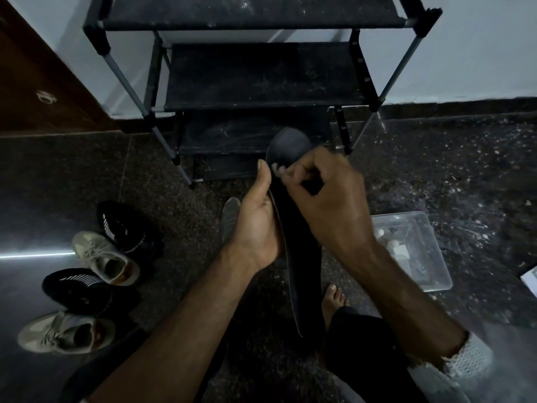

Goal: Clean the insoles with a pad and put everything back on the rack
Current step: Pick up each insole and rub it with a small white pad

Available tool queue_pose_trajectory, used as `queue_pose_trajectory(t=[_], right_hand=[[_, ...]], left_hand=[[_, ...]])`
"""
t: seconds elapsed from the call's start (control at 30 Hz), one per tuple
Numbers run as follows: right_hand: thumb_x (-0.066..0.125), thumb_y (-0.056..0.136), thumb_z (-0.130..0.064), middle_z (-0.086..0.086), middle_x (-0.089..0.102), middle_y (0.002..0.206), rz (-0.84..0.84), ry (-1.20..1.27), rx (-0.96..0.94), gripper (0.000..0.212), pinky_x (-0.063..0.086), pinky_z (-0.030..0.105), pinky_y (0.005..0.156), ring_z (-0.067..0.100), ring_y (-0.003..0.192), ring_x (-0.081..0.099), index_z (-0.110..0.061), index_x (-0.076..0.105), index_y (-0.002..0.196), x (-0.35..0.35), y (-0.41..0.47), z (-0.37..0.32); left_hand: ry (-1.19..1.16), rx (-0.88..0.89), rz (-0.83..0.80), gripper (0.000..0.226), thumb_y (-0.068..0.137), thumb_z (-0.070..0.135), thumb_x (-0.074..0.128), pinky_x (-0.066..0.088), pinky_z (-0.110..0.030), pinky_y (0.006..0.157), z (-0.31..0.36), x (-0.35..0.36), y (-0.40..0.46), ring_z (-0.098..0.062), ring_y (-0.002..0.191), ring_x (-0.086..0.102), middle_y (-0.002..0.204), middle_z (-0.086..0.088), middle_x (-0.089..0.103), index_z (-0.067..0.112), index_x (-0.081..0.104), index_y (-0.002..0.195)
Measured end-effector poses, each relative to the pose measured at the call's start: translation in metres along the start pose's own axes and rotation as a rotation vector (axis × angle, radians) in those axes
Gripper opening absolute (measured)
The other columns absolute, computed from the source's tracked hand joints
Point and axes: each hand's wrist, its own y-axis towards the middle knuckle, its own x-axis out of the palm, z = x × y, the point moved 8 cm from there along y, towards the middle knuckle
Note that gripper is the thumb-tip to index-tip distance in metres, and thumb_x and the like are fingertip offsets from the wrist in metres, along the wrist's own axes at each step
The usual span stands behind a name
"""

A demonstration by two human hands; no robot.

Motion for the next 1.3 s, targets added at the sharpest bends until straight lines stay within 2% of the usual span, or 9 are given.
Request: queue_pose_trajectory(t=[0.13, 0.27, 0.33, 0.5, 0.57, 0.67, 0.87, 1.07, 1.3], right_hand=[[0.069, 0.086, -0.017, -0.009, 0.064, 0.076, -0.005, -0.012, -0.049, 0.013, 0.054, 0.040, 0.068, 0.015, 0.078, 0.061, -0.018, 0.058, 0.079, 0.003, 0.005, -0.004], [0.070, 0.086, -0.013, -0.006, 0.063, 0.077, 0.120, -0.064, 0.030, 0.019, 0.054, 0.041, 0.064, 0.015, 0.076, 0.061, -0.022, 0.055, 0.078, -0.021, 0.017, 0.020], [0.070, 0.086, -0.015, -0.008, 0.063, 0.077, 0.118, -0.050, 0.037, 0.019, 0.053, 0.040, 0.063, 0.015, 0.077, 0.060, -0.022, 0.055, 0.078, -0.019, 0.014, 0.016], [0.068, 0.087, -0.017, -0.006, 0.063, 0.074, 0.034, -0.071, -0.089, 0.012, 0.051, 0.036, 0.066, 0.010, 0.073, 0.055, -0.013, 0.060, 0.079, -0.001, 0.005, -0.011], [0.068, 0.086, -0.013, -0.006, 0.064, 0.075, 0.086, -0.090, -0.065, 0.013, 0.052, 0.035, 0.065, 0.009, 0.073, 0.057, -0.014, 0.059, 0.078, -0.011, 0.014, 0.002], [0.069, 0.086, -0.013, -0.008, 0.063, 0.076, 0.165, -0.117, 0.008, 0.020, 0.052, 0.035, 0.063, 0.012, 0.074, 0.060, -0.022, 0.054, 0.076, -0.028, 0.021, 0.022], [0.068, 0.087, -0.014, -0.005, 0.061, 0.074, 0.014, -0.036, -0.089, 0.012, 0.049, 0.033, 0.063, 0.012, 0.073, 0.055, -0.012, 0.059, 0.079, -0.001, 0.006, -0.009], [0.068, 0.087, -0.014, -0.008, 0.063, 0.079, 0.168, -0.048, 0.026, 0.019, 0.054, 0.036, 0.066, 0.012, 0.078, 0.060, -0.021, 0.055, 0.077, -0.031, 0.022, 0.021], [0.065, 0.085, -0.009, -0.003, 0.065, 0.080, 0.007, -0.098, -0.154, 0.010, 0.049, 0.035, 0.067, 0.013, 0.077, 0.054, -0.011, 0.059, 0.078, -0.004, 0.012, -0.014]], left_hand=[[-0.015, 0.000, 0.004, 0.058, 0.099, 0.052, 0.027, 0.053, -0.032, 0.092, 0.002, -0.003, 0.000, -0.021, 0.109, 0.065, 0.111, -0.008, 0.070, 0.012, 0.067, 0.112], [0.067, -0.033, -0.002, 0.064, 0.096, 0.054, 0.029, 0.033, -0.041, 0.114, -0.006, -0.001, 0.000, -0.026, 0.132, 0.047, 0.140, -0.012, 0.053, 0.011, 0.046, 0.141], [0.073, -0.026, 0.008, 0.061, 0.097, 0.053, 0.028, 0.038, -0.038, 0.111, -0.006, -0.003, 0.001, -0.024, 0.128, 0.053, 0.132, -0.009, 0.060, 0.013, 0.055, 0.134], [0.029, -0.028, -0.004, 0.064, 0.101, 0.050, 0.021, 0.055, -0.026, 0.084, -0.005, -0.001, 0.002, -0.012, 0.101, 0.068, 0.102, 0.001, 0.074, 0.023, 0.078, 0.094], [0.026, -0.029, -0.017, 0.061, 0.101, 0.049, 0.020, 0.052, -0.028, 0.094, -0.006, 0.000, 0.000, -0.014, 0.109, 0.066, 0.111, 0.000, 0.072, 0.023, 0.075, 0.105], [0.075, -0.046, 0.004, 0.060, 0.095, 0.053, 0.030, 0.036, -0.041, 0.113, -0.009, 0.001, -0.001, -0.025, 0.128, 0.052, 0.134, -0.010, 0.059, 0.015, 0.055, 0.134], [0.036, -0.051, -0.030, 0.060, 0.101, 0.048, 0.025, 0.055, -0.027, 0.087, -0.006, 0.003, 0.000, -0.015, 0.103, 0.068, 0.106, -0.003, 0.073, 0.018, 0.076, 0.101], [0.138, -0.085, -0.013, 0.064, 0.092, 0.055, 0.033, 0.041, -0.038, 0.108, -0.010, 0.004, -0.003, -0.025, 0.125, 0.055, 0.133, -0.010, 0.060, 0.014, 0.051, 0.137], [0.103, -0.071, -0.016, 0.053, 0.099, 0.047, 0.028, 0.053, -0.029, 0.093, -0.006, 0.005, -0.004, -0.018, 0.109, 0.066, 0.114, -0.006, 0.070, 0.018, 0.071, 0.112]])
